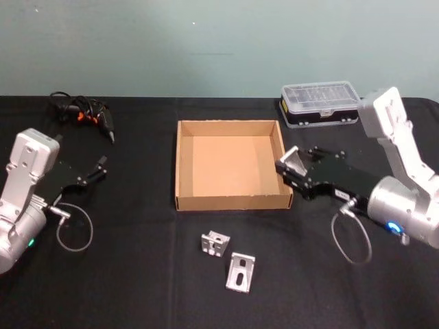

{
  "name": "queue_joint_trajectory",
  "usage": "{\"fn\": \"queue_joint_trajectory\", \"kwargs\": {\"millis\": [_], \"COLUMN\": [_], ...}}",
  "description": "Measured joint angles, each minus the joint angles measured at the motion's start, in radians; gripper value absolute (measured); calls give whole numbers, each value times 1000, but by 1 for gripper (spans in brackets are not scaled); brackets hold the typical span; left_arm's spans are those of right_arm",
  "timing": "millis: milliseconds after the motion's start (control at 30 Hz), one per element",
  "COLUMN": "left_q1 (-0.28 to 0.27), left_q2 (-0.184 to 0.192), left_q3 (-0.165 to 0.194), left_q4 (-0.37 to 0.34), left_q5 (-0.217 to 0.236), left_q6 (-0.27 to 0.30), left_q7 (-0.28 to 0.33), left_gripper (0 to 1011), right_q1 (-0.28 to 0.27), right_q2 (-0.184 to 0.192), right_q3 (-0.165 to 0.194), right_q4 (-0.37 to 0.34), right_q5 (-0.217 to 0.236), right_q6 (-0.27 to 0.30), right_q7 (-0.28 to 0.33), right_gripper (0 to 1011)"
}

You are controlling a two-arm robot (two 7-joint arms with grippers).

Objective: Use one hand to pick up the angle iron from the table and place it into the box.

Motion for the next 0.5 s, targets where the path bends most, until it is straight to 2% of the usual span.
{"fn": "queue_joint_trajectory", "kwargs": {"millis": [200,300,333,500], "left_q1": [0,0,0,0], "left_q2": [0,0,0,0], "left_q3": [0,0,0,0], "left_q4": [0,0,0,0], "left_q5": [0,0,0,0], "left_q6": [0,0,0,0], "left_q7": [0,0,0,0], "left_gripper": [1000,1000,1000,1000], "right_q1": [82,142,142,206], "right_q2": [-51,-88,-88,-131], "right_q3": [-34,-61,-61,-93], "right_q4": [92,177,177,284], "right_q5": [-28,-46,-46,-74], "right_q6": [7,15,15,19], "right_q7": [4,16,16,32], "right_gripper": [473,473,474,474]}}
